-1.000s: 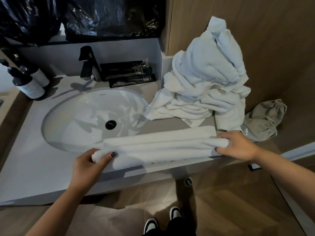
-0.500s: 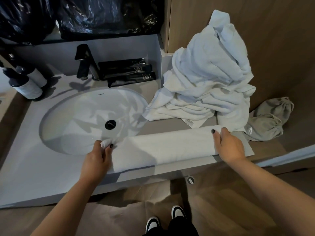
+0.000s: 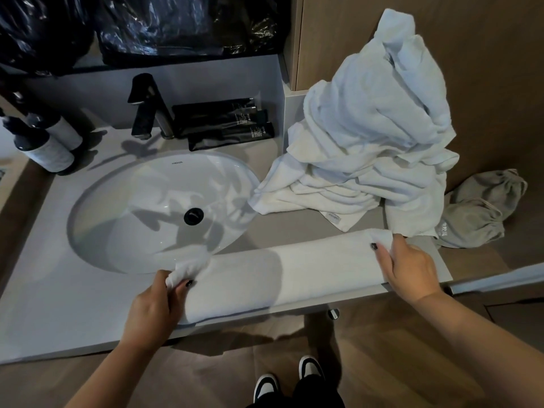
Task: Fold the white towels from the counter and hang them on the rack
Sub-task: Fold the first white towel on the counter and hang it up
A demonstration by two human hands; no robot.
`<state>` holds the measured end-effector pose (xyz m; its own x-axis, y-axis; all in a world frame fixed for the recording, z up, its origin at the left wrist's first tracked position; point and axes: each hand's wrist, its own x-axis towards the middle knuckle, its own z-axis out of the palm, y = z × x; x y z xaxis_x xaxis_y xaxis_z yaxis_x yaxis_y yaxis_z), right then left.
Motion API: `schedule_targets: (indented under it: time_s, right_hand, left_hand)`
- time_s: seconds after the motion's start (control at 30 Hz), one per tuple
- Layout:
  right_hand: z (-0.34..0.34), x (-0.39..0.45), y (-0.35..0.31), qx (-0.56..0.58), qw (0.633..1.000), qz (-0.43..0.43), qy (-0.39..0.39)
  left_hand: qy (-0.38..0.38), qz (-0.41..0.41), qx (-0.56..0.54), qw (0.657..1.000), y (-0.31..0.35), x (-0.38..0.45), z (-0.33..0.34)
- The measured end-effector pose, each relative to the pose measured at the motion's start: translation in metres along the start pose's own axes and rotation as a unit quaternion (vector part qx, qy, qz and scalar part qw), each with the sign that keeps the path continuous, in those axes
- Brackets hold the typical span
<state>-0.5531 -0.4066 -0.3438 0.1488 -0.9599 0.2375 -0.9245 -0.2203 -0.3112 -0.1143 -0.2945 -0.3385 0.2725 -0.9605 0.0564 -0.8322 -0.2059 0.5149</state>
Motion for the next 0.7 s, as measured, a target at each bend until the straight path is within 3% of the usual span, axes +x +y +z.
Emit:
schedule_targets:
  time_s: [0.17, 0.37, 0.4, 0.47, 0.57, 0.7]
  right_hand:
    - [-0.001, 0.003, -0.004, 0.011, 0.999, 0.046, -0.014]
    - [-0.007, 0.016, -0.014, 0.031, 0.978, 0.171, -0.113]
    - [-0.009, 0.017, -0.021, 0.035, 0.974, 0.192, -0.118]
    - [-0.008, 0.016, -0.036, 0.002, 0.976, 0.206, -0.068]
    - [0.007, 0.014, -0.062, -0.098, 0.992, 0.077, 0.032]
    - [0.027, 0.005, -0.121, -0.027, 0.983, -0.154, -0.093]
  left_hand:
    - [-0.023, 0.014, 0.056, 0.998, 0.006, 0.006, -0.006]
    - [-0.090, -0.195, 0.020, 0.976, 0.024, 0.034, -0.018]
    - [-0.064, -0.187, 0.048, 0.979, 0.030, 0.035, -0.019]
    - [0.001, -0.076, 0.133, 0.988, 0.046, 0.034, -0.010]
    - [0.002, 0.134, 0.152, 0.979, 0.085, 0.021, 0.025]
    - [-0.091, 0.170, 0.174, 0.966, 0.106, 0.006, 0.067]
